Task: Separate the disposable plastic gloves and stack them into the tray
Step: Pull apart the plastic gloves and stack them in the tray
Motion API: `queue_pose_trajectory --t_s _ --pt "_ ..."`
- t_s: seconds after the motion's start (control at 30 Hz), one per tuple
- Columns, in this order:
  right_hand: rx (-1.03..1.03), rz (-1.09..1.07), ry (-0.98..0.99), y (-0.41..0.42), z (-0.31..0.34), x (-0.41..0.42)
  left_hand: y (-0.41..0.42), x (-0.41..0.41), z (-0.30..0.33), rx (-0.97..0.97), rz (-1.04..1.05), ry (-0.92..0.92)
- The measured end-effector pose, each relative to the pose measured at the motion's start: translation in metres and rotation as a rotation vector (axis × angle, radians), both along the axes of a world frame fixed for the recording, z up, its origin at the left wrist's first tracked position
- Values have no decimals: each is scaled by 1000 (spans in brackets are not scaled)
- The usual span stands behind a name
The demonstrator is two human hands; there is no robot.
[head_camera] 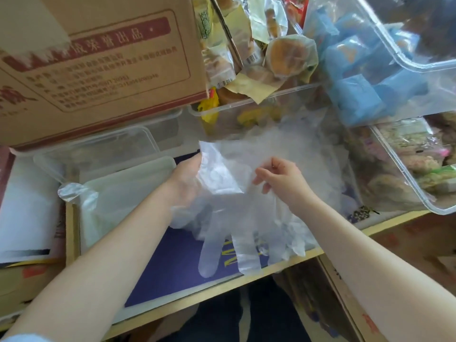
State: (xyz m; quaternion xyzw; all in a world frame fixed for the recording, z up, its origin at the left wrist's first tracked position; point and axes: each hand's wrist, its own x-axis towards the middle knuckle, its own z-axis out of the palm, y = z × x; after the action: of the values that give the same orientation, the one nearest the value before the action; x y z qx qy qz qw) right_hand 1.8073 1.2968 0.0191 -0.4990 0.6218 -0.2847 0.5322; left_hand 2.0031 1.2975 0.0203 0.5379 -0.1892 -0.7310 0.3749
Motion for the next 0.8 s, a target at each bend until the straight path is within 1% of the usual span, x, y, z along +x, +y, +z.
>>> queue_pose_trajectory --t_s 0.03,0.07,0.17,0.2,0.33,0.43,0.57,0.67,0.8 --pt "7 10 14 -1 -5 -1 -4 0 -6 -25 25 -81" --pt "16 19 24 -1 -8 -2 -5 -1 -3 -29 31 -111" --pt "56 8 0 -3 -16 -4 -9 2 -2 -42 -47 -72" --pt "62 1 -10 -5 -18 -4 -9 3 1 -56 -104 -74" --pt "76 -22 -25 -7 -20 -1 -4 6 -4 -177 -161 -189" --pt "114 -22 -76 -5 -16 4 0 5 -10 -280 -151 -357" --pt "173 -1 -152 -5 -11 -7 -1 1 -10 -313 -70 -457" --pt "213 104 -155 -6 -7 -24 -5 4 -4 -338 -3 -449" --pt "215 165 -191 -8 -3 -38 -9 8 2 -358 -4 -412"
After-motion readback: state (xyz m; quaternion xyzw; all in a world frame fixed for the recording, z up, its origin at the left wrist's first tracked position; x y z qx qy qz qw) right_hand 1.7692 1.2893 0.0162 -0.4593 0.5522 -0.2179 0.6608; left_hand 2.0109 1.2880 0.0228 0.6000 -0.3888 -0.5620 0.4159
